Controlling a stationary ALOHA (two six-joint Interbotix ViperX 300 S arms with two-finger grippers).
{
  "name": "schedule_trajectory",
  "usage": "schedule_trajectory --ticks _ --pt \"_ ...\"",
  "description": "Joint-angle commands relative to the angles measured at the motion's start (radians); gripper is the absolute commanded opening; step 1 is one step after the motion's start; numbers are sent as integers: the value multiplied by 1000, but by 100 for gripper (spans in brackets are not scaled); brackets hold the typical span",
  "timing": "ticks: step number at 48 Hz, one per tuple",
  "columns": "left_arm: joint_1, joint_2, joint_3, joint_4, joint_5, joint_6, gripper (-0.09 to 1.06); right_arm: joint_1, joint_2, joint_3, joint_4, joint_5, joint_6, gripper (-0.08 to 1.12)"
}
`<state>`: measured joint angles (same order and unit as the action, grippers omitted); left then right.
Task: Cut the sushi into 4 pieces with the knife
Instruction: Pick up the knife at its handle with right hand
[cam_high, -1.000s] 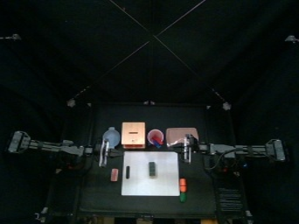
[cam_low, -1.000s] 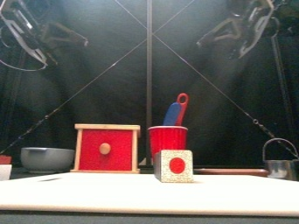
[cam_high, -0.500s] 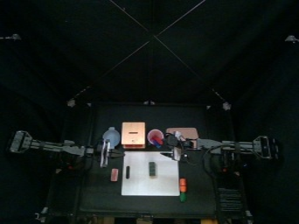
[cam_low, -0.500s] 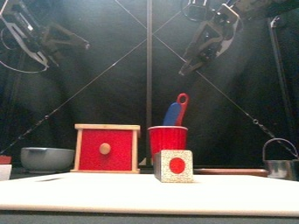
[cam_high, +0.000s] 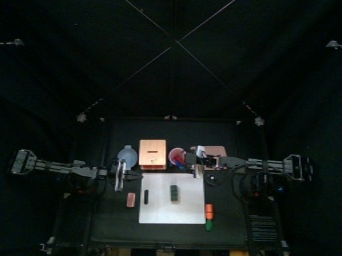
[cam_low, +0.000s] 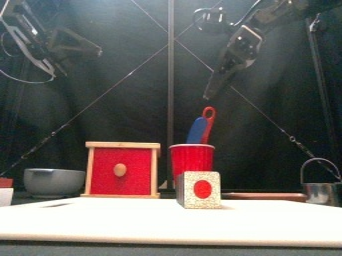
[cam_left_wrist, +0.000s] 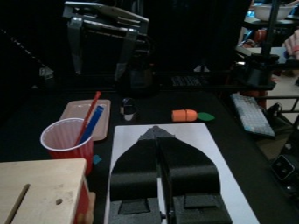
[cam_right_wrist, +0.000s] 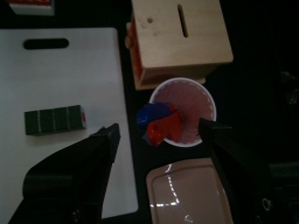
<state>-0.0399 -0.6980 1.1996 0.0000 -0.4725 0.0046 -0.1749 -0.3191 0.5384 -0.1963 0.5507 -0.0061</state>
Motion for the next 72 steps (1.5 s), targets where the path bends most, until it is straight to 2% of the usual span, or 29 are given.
schedule_trajectory --ticks 1,9,28,54,61,72 --pt "0 3 -14 2 -9 2 24 -5 17 -40 -12 28 0 100" --pt "0 3 -14 2 -9 2 24 -5 71 -71 -21 92 -3 100" --pt "0 3 -11 3 -9 2 24 -3 193 -186 -127 245 -8 100" --pt "2 3 -2 3 -11 2 24 -3 285 -281 -141 350 -49 100" --pt "2 3 0 3 -9 2 24 -6 304 -295 -149 367 -49 97" --pt "2 3 2 3 -9 2 24 -6 316 -296 -149 385 -49 84"
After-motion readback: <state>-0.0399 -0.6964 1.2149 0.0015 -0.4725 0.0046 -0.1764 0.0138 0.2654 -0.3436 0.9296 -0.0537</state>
